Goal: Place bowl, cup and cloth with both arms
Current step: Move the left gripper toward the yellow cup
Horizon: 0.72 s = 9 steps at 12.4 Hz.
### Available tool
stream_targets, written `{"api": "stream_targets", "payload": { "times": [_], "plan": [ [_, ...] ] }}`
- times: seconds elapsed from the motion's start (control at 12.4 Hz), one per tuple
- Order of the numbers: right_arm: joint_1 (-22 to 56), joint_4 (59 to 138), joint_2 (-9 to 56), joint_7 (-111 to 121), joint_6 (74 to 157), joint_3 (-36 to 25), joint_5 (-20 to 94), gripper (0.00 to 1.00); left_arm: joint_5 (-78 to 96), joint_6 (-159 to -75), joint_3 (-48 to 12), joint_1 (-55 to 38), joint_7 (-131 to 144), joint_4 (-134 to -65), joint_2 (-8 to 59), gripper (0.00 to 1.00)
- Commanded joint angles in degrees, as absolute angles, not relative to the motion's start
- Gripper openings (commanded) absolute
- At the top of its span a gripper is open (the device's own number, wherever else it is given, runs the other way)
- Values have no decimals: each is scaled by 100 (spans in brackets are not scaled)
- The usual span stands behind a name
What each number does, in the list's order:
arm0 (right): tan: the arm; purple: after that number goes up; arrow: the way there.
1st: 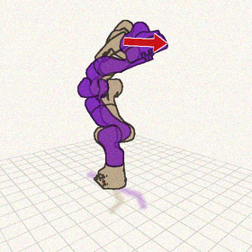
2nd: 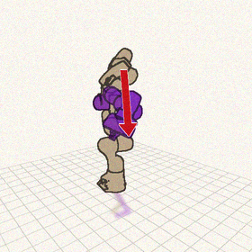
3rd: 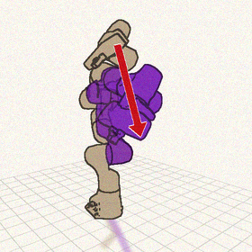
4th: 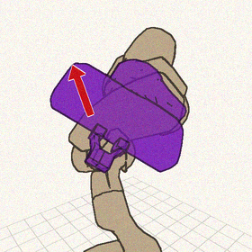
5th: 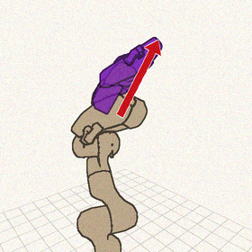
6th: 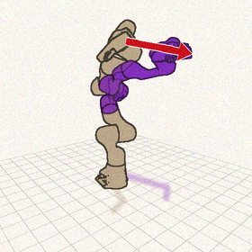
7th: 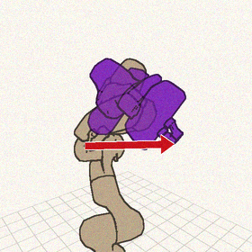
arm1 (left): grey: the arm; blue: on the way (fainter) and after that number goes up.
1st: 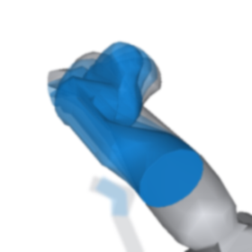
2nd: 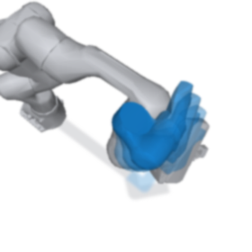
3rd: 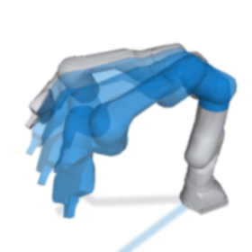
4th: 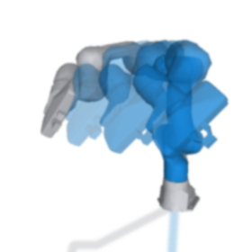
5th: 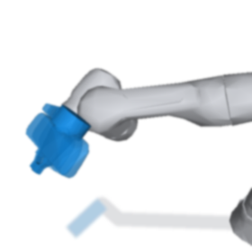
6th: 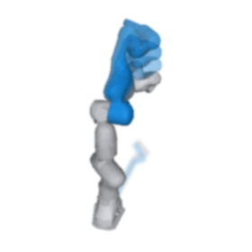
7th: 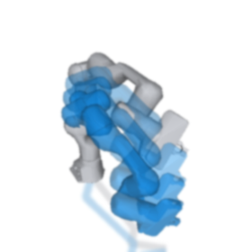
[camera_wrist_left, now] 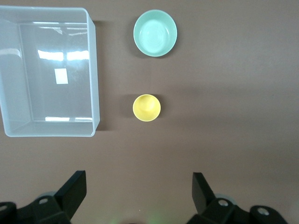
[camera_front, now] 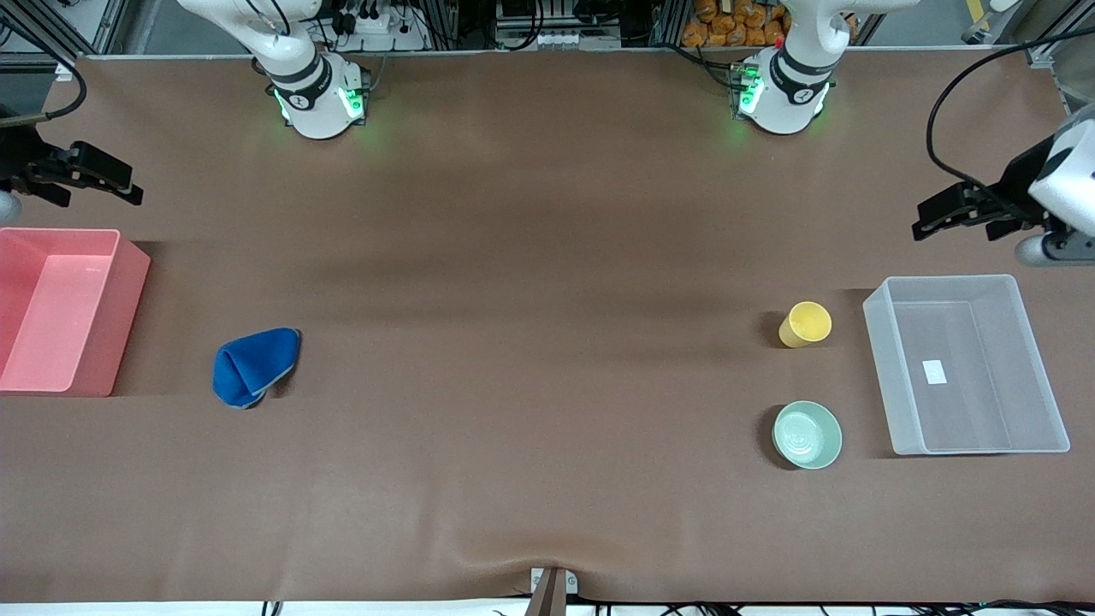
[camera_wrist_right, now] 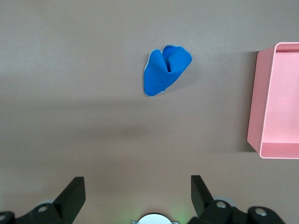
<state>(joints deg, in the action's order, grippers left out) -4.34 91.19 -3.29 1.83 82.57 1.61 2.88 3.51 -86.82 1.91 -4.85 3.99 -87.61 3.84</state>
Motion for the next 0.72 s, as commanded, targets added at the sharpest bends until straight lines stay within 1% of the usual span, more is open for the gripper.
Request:
{"api": "stream_targets", "payload": {
  "times": [0.0,0.4,0.64],
  "plan": [
    [-475,9290,-510,105,8279,185,255,100,387,-8858,176,-484,361,-8902,509,100],
    [-475,9290,-510,105,8279,185,255,100,439,-10210,9,-580,791,-10123,527,100],
    [-475,9290,-510,105,8271,185,255,100,378,-11212,-97,-580,791,-10896,554,100]
  ]
}}
